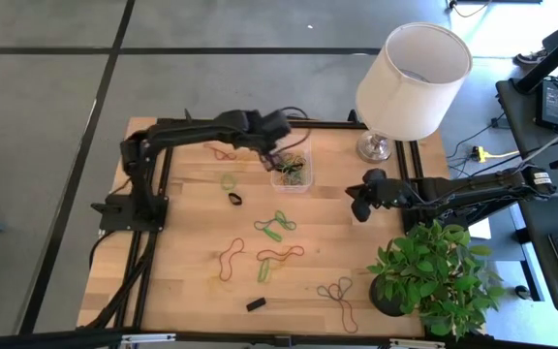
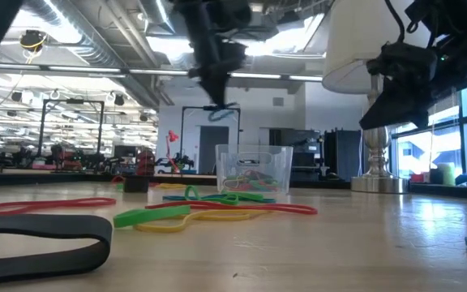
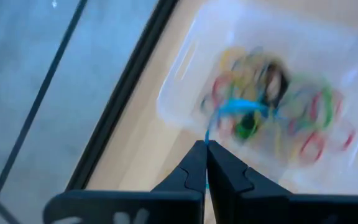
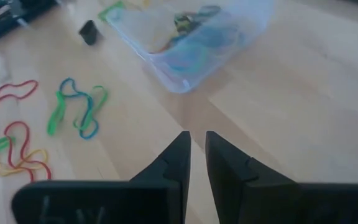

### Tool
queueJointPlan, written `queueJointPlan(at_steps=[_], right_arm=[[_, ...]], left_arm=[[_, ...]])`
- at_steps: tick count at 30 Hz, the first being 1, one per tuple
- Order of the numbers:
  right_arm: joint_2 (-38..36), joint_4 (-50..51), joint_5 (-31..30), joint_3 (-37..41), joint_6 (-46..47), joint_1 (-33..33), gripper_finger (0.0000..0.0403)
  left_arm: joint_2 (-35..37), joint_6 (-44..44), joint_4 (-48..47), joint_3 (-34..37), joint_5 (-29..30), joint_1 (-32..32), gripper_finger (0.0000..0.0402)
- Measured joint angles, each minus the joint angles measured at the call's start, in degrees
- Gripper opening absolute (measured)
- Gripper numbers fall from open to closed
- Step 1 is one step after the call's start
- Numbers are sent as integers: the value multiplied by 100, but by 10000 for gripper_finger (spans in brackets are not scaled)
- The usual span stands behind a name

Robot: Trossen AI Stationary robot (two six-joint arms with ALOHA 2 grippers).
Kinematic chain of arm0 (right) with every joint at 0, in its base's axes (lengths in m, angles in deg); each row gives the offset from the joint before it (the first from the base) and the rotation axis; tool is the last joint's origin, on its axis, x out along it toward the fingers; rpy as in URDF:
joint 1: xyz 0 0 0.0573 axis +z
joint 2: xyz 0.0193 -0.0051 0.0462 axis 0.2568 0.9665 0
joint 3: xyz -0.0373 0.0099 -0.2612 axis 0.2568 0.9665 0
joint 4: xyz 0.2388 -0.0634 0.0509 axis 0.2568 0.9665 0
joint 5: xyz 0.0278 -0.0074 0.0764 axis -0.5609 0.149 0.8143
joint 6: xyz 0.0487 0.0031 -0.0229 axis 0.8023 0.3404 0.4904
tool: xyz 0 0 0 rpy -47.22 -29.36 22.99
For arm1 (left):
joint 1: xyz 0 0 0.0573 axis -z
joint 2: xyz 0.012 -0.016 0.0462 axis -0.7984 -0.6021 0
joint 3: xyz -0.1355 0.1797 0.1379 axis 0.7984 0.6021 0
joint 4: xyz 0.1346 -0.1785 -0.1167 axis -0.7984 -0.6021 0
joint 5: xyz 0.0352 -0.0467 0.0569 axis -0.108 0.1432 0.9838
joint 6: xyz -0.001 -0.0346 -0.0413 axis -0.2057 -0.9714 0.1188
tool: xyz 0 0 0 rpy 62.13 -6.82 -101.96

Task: Pick and place rubber bands into bin
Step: Put the blue rubber band into the transparent bin

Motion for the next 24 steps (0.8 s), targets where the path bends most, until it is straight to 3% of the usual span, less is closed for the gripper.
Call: queueJointPlan(at_steps=[9,13,24], right_arm=[[0,-257,35,0,-255,0,54],[0,-227,167,2,-255,0,54],[0,-174,202,1,-253,2,54]], left_arm=[[-1619,-391,-88,-1709,-409,84,3],[-1987,-456,-132,-1831,-426,20,3],[-2258,-850,-357,-1834,-1234,-186,14]])
